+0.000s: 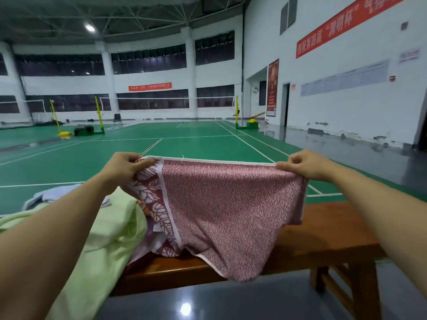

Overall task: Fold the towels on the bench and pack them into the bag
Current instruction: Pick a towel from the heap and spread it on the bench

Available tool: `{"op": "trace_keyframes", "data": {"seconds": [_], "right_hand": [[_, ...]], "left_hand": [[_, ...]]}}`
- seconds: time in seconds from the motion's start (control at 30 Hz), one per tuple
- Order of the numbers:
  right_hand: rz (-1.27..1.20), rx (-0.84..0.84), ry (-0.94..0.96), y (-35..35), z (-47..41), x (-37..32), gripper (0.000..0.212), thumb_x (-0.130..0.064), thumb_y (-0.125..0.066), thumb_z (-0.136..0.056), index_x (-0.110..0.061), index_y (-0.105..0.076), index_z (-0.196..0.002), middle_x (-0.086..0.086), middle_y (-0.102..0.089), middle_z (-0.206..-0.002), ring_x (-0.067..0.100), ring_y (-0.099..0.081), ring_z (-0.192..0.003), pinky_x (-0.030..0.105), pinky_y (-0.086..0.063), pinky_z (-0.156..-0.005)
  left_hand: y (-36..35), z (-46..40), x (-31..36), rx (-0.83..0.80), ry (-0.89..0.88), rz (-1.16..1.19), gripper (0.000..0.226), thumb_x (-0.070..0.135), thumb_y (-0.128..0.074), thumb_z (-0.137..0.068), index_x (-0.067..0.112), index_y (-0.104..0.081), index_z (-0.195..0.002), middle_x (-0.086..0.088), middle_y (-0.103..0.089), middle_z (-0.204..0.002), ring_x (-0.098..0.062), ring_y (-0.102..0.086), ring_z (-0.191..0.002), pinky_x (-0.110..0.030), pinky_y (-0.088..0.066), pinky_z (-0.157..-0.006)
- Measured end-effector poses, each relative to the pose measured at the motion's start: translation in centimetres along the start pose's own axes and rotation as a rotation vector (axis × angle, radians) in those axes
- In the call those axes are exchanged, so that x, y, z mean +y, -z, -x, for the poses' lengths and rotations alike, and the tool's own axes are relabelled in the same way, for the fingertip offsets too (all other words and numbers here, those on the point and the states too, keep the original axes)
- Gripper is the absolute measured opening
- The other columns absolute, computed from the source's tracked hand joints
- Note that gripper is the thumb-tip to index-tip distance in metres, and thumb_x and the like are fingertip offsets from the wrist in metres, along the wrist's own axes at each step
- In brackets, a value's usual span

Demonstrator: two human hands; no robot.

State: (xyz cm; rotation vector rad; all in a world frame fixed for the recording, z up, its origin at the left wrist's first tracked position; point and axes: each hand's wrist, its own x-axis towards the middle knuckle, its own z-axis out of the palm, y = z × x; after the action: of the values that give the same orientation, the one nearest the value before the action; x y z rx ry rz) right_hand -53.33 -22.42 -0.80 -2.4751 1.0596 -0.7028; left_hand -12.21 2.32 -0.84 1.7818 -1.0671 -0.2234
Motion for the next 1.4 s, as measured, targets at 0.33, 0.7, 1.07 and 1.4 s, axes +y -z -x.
{"op": "trace_keyframes", "data": {"seconds": [0.33,0.7,1.07,1.4], "right_hand": [[0.071,-0.139,-0.084,0.5,1.3,1.3,0.058,-0.072,-0.057,-0.079,-0.018,-0.048,-0.060,-0.004,-0.046,-0.059,0.013,-0.043,-0.055,0.027,-0.038,-0.061],[0.079,0.174,-0.213,1.5,0.8,2.7,0.054,-0.064,-0.067,-0.077,-0.011,-0.057,-0.070,0.009,-0.060,-0.072,0.023,-0.054,-0.066,0.033,-0.040,-0.059],[0.431,0.567,-0.308,5.0,3.9,2.1,0.072,-0.079,-0.046,-0.085,-0.009,-0.054,-0.071,0.013,-0.058,-0.069,0.030,-0.055,-0.067,0.036,-0.041,-0.059],[0.504,0.835,-0.301,8.5,8.3,1.9,0.077,-0.076,-0.040,-0.089,-0.001,-0.054,-0.085,0.024,-0.059,-0.084,0.045,-0.056,-0.098,0.040,-0.037,-0.061]], "left_hand": [[2.7,1.8,-1.0,0.060,0.079,0.055,0.043,0.042,-0.079,-0.077,0.003,-0.073,-0.094,-0.018,-0.070,-0.089,-0.037,-0.072,-0.073,-0.048,-0.059,-0.045],[2.2,2.1,0.4,0.165,0.092,-0.115,0.040,0.050,-0.073,-0.088,0.011,-0.066,-0.098,-0.015,-0.068,-0.092,-0.043,-0.069,-0.074,-0.058,-0.056,-0.044],[-0.1,1.6,2.9,0.211,-0.046,-0.251,0.035,0.057,-0.068,-0.088,0.022,-0.066,-0.088,-0.005,-0.070,-0.088,-0.032,-0.066,-0.091,-0.052,-0.051,-0.096],[-1.7,4.1,8.0,0.424,-0.051,-0.154,0.041,0.053,-0.070,-0.089,0.012,-0.074,-0.087,-0.010,-0.073,-0.081,-0.032,-0.069,-0.085,-0.039,-0.055,-0.083]]}}
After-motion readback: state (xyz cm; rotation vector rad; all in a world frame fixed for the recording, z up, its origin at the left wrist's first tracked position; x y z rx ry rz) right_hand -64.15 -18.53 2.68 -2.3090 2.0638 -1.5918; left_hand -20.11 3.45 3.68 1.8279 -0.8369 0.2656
